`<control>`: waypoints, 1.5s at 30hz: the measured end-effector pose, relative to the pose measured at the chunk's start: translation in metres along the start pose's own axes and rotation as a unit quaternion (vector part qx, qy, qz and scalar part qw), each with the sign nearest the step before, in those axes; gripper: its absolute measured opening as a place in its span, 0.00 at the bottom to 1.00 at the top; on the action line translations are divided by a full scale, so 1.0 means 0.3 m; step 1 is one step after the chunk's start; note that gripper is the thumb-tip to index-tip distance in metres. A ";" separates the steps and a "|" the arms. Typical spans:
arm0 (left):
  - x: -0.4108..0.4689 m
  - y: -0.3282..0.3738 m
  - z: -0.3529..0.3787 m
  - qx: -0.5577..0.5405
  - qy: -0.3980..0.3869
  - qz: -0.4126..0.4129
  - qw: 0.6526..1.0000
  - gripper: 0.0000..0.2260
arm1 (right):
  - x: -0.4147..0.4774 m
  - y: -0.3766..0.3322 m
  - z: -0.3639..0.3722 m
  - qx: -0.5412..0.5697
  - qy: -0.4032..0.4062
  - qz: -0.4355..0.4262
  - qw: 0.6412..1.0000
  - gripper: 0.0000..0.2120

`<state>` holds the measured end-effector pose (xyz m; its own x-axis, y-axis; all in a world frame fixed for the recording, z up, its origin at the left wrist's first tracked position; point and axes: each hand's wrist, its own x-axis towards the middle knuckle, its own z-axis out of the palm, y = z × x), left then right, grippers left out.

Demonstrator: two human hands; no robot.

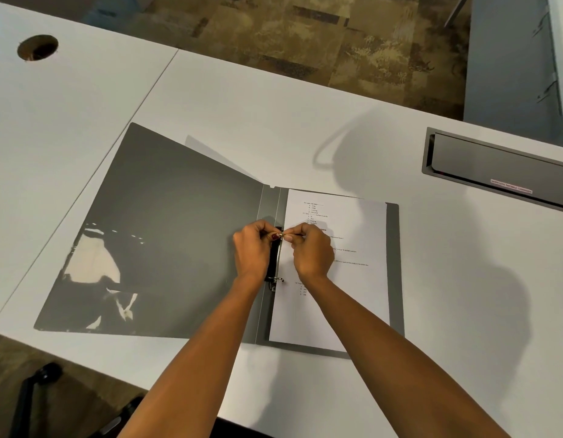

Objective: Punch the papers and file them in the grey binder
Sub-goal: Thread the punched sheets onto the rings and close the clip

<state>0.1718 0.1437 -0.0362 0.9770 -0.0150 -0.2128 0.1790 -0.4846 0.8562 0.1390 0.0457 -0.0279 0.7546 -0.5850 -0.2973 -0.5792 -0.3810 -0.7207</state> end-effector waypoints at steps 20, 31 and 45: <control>-0.127 0.017 -0.089 0.081 -0.003 -0.055 0.995 0.10 | -0.187 0.101 -0.084 0.080 0.026 -0.131 0.988 0.11; -0.173 0.067 -0.032 0.183 -0.022 -0.088 0.979 0.13 | -0.248 0.262 -0.046 -0.275 -0.024 -0.233 0.933 0.31; -0.168 0.070 0.006 0.214 -0.036 -0.148 0.965 0.10 | -0.186 0.314 -0.109 -0.298 -0.054 -0.266 0.915 0.34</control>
<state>0.1260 0.1327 -0.0084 0.8773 0.1264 -0.4631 0.3694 -0.7938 0.4832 0.0323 0.0191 -0.0587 0.9860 -0.1418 -0.0878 -0.1628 -0.9331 -0.3206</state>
